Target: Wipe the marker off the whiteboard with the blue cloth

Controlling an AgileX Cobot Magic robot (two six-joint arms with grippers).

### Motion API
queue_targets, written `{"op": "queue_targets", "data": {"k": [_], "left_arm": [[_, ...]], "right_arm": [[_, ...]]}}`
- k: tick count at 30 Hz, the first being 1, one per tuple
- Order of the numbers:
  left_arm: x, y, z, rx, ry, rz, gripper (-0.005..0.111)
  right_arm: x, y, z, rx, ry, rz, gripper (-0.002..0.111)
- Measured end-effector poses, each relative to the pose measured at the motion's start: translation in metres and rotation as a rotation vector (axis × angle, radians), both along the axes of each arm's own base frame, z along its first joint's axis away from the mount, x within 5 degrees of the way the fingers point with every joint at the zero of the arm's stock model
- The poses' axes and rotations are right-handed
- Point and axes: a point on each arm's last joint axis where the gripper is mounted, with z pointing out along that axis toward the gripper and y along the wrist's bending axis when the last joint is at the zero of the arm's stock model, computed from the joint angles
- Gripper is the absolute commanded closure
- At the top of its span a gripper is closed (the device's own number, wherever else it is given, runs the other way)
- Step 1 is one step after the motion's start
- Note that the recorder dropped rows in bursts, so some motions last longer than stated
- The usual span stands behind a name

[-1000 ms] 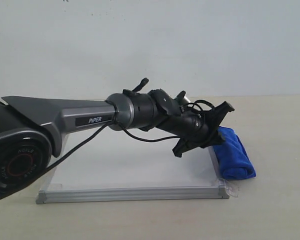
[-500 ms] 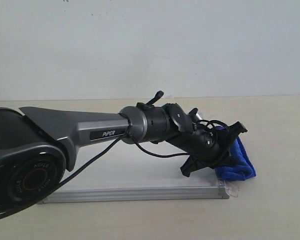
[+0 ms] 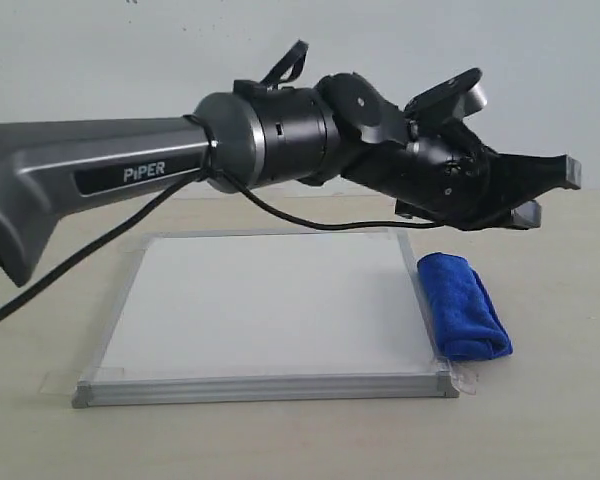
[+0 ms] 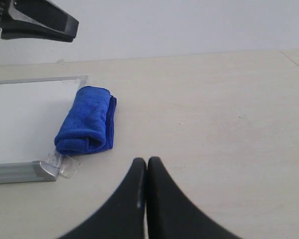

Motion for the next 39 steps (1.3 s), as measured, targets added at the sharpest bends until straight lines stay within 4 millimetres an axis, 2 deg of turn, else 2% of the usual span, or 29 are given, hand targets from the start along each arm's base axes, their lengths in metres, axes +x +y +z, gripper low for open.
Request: {"op": "queue_targets", "data": {"k": [3,6,12,16,21,27,33,39], "left_arm": [[-0.014,0.004,0.019,0.078,-0.061,-0.100,0.103],[-0.029,0.015,0.026,0.180,-0.104,-0.194,0.103],[-0.059,0.037,0.045,0.237,-0.144,-0.275,0.103],[-0.080,0.058,0.061,0.259,-0.189,-0.294,0.103],[-0.104,0.094,0.082,0.274,-0.260,-0.253,0.103],[-0.140,0.128,0.116,0.280,-0.407,-0.261,0.103],[-0.163,0.144,0.149,0.241,-0.504,-0.244,0.103],[-0.170,0.150,0.160,0.226,-0.537,-0.237,0.103]], "right_arm": [[0.000,0.000,0.000,0.000,0.000,0.000,0.108],[0.000,0.000,0.000,0.000,0.000,0.000,0.108],[0.000,0.000,0.000,0.000,0.000,0.000,0.108],[0.000,0.000,0.000,0.000,0.000,0.000,0.108],[0.000,0.000,0.000,0.000,0.000,0.000,0.108],[0.000,0.000,0.000,0.001,0.000,0.000,0.108],[0.000,0.000,0.000,0.001,0.000,0.000,0.108],[0.000,0.000,0.000,0.001,0.000,0.000,0.108]]}}
